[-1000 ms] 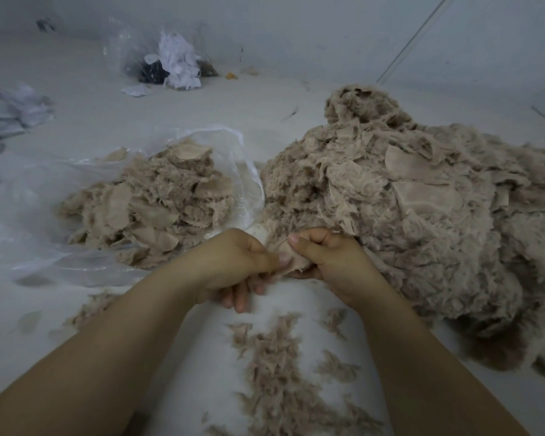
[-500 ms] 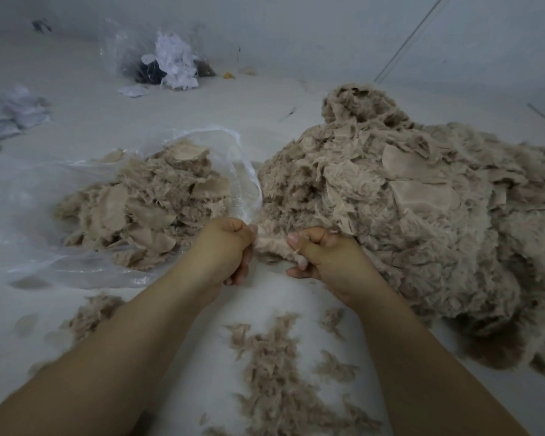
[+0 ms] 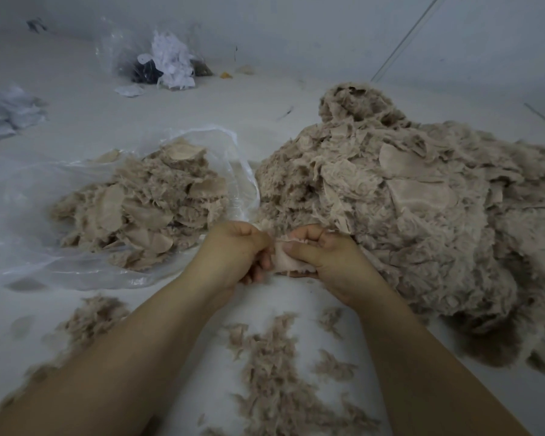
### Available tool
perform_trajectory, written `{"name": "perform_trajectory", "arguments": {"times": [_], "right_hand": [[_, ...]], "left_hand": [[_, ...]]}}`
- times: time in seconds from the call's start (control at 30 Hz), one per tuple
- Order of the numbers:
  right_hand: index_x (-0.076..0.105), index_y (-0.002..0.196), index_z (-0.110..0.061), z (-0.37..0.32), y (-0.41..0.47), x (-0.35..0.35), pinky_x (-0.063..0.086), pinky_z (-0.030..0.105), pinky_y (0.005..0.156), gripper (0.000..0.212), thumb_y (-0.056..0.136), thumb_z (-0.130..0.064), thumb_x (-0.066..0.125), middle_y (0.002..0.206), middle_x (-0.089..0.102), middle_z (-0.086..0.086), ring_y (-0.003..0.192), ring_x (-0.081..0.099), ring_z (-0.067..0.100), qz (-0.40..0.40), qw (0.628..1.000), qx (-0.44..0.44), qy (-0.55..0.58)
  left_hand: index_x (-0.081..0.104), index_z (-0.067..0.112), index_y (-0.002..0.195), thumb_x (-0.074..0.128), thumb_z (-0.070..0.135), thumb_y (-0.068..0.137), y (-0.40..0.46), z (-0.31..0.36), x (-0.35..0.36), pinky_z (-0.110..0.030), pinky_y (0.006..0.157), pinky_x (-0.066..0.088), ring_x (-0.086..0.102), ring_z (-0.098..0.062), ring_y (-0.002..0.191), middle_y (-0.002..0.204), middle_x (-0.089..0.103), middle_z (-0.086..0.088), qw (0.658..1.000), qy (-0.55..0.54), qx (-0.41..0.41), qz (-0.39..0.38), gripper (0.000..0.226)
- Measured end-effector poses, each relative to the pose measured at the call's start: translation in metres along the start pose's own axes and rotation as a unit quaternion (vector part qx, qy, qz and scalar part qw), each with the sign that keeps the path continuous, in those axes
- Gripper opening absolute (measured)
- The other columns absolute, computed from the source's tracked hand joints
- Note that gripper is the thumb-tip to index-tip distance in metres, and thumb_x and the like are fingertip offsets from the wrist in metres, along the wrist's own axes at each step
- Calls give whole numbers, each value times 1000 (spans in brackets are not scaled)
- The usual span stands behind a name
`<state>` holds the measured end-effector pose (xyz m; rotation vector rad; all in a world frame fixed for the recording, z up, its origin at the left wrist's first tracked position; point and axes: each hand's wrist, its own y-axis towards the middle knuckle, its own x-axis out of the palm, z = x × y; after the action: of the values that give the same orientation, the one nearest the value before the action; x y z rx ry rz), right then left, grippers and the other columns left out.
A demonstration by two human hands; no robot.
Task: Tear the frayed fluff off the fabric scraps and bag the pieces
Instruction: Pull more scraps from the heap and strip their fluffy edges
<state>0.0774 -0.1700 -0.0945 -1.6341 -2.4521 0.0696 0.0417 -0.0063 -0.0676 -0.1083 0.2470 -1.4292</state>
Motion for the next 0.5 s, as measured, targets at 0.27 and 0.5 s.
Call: {"name": "perform_trajectory", "arguments": {"times": [0.27,0.5], "right_hand": [[63,90,-14,4,4,-3,60,31,76,8,88,-11,70,81,72,5,82,71,17,14,1000,1,23],[67,76,-22,3,3,-1,59,31,68,14,85,-13,72,76,67,5,72,67,13,0,999,8,36]], "left_hand": [[66,6,61,67,58,82,-8,7,-8,-19,36,27,42,-18,29,47,56,-11,969,166,-97,-152,57],[64,-9,69,73,16,88,-2,2,-1,-20,36,32,44,-16,33,46,55,-8,997,77,14,-9,32]]}}
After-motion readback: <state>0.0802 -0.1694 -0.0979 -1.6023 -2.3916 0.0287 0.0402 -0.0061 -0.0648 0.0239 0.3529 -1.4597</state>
